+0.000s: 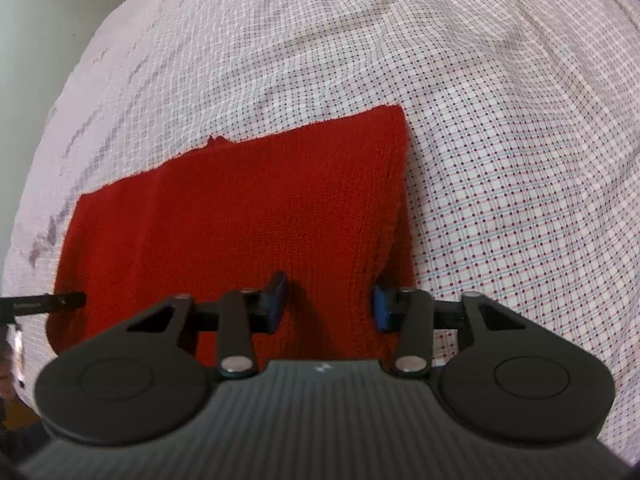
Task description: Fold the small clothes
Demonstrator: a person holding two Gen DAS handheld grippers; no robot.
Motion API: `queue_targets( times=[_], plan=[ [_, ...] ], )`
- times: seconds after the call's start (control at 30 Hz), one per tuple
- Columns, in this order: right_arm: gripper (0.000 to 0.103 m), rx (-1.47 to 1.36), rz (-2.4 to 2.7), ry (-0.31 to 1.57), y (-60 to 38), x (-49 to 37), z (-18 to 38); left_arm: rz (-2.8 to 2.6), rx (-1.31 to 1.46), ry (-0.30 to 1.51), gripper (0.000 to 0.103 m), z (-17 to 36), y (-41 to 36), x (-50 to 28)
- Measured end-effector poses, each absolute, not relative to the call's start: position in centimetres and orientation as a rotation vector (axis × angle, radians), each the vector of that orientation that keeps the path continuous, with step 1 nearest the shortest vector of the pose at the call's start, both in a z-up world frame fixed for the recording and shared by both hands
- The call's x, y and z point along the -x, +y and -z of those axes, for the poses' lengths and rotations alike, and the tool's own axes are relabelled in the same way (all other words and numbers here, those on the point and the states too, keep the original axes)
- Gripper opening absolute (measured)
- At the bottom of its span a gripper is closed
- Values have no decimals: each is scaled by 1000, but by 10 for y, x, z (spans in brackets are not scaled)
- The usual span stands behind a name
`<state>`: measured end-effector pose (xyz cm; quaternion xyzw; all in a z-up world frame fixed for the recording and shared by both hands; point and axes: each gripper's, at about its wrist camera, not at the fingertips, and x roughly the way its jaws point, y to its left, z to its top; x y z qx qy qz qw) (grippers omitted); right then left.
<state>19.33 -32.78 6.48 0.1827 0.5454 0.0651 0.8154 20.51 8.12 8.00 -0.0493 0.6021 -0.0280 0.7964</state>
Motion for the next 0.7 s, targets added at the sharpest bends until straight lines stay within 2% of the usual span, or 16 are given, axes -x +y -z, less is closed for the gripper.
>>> queue_targets(
  times=[0.1,0.17,0.3,0.43,0.5,0.63,0.7],
  plan=[
    [20,-397,-152,1145,-329,-193,-71,70,85,1277,14,-91,79,-199],
    [17,-414,-174,1121,-333,-189,-81,78,80,1283,14,-100,80,-193],
    [17,-396,-222,1111,-336,-184,-90,88,18,1308,14,-102,83,-183],
    [17,-349,-177,1155,-335,-187,-75,81,-45,1328,16,-89,79,-182],
    [19,-326,-141,1184,-335,-188,-65,73,-79,1320,22,-86,74,-184],
    [25,-294,-98,1195,-329,-185,-64,40,-140,1300,45,-88,71,-178],
    [25,-260,-92,1200,-324,-182,-71,24,-111,1298,47,-93,75,-178]
  ],
)
